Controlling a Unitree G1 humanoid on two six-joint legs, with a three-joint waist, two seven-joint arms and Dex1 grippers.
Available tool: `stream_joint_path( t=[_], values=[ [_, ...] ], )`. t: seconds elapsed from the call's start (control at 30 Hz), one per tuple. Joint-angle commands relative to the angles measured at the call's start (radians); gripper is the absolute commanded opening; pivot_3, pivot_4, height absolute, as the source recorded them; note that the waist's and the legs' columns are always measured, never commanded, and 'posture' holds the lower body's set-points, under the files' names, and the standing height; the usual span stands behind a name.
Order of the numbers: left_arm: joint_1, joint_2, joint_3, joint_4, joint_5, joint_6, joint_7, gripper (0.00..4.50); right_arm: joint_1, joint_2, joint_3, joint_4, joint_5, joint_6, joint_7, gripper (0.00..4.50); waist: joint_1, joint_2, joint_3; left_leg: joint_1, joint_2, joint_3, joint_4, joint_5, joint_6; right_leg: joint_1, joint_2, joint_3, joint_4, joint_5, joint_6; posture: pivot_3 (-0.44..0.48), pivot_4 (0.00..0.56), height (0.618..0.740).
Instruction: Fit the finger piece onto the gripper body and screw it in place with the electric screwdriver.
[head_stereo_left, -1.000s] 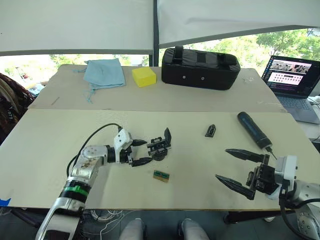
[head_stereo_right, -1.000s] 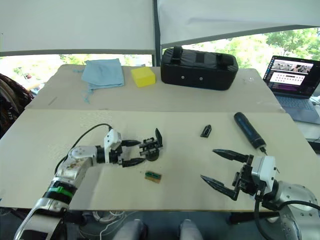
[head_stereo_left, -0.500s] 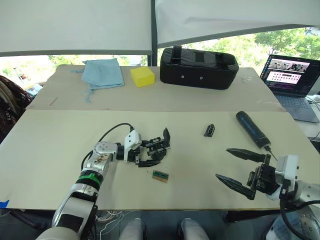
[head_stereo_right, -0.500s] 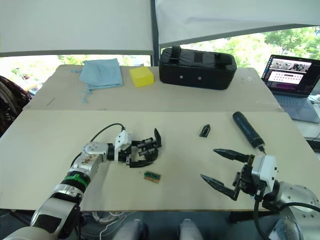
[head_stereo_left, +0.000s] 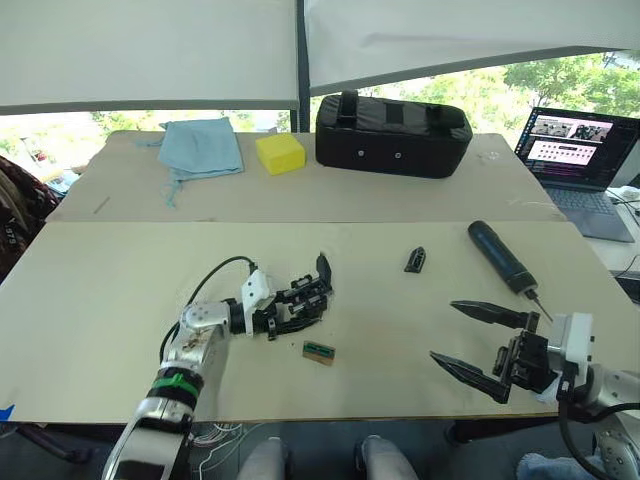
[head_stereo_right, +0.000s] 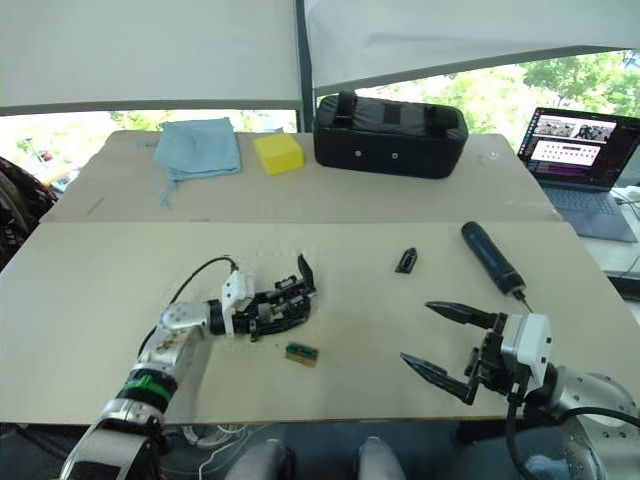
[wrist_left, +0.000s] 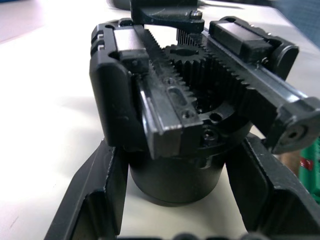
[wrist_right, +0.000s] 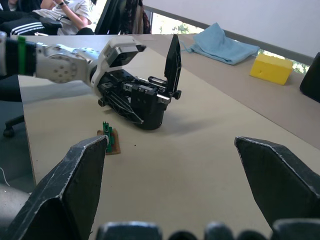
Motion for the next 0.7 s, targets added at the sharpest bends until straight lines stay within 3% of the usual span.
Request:
stream_joint_path(
  t=[0.03, 0.13, 0.27, 0.7],
  values=[
    [0.050, -0.024, 0.022, -0.248, 0.036, 0.074, 0.201, 2.30, -0.011, 0.012, 0.003, -0.004, 0.002, -0.034, 0.006, 4.50, 0.004, 0.000, 0.000, 0.000, 0.000, 0.000, 0.000, 0.000, 0.000, 0.000, 0.000, 0.000, 0.000, 0.000, 0.000, 0.000, 0.150, 0.740],
    [0.082, -0.057, 0.013, -0.353, 0.057, 0.188, 0.328, 2.30, -0.015, 0.017, 0.015, -0.001, 0.001, -0.035, 0.011, 4.50, 0.019, 0.000, 0.000, 0.000, -0.001, 0.000, 0.000, 0.000, 0.000, 0.000, -0.002, 0.000, 0.000, 0.000, 0.001, 0.000, 0.150, 0.740],
    [0.108, -0.089, -0.016, -0.389, 0.068, 0.230, 0.389, 2.30, -0.024, 0.011, 0.016, 0.009, 0.005, -0.034, 0.020, 4.50, 0.018, 0.000, 0.000, 0.000, -0.003, 0.000, 0.001, 0.000, 0.000, 0.001, -0.002, 0.000, 0.000, 0.000, 0.001, 0.000, 0.150, 0.740],
    [0.145, -0.097, -0.056, -0.381, 0.056, 0.273, 0.407, 2.30, -0.036, 0.005, 0.009, 0.014, 0.005, -0.030, 0.024, 4.50, 0.016, 0.000, 0.000, 0.000, -0.002, 0.001, 0.001, 0.000, 0.000, 0.001, -0.002, -0.001, 0.000, 0.000, 0.001, 0.000, 0.150, 0.740]
  ],
)
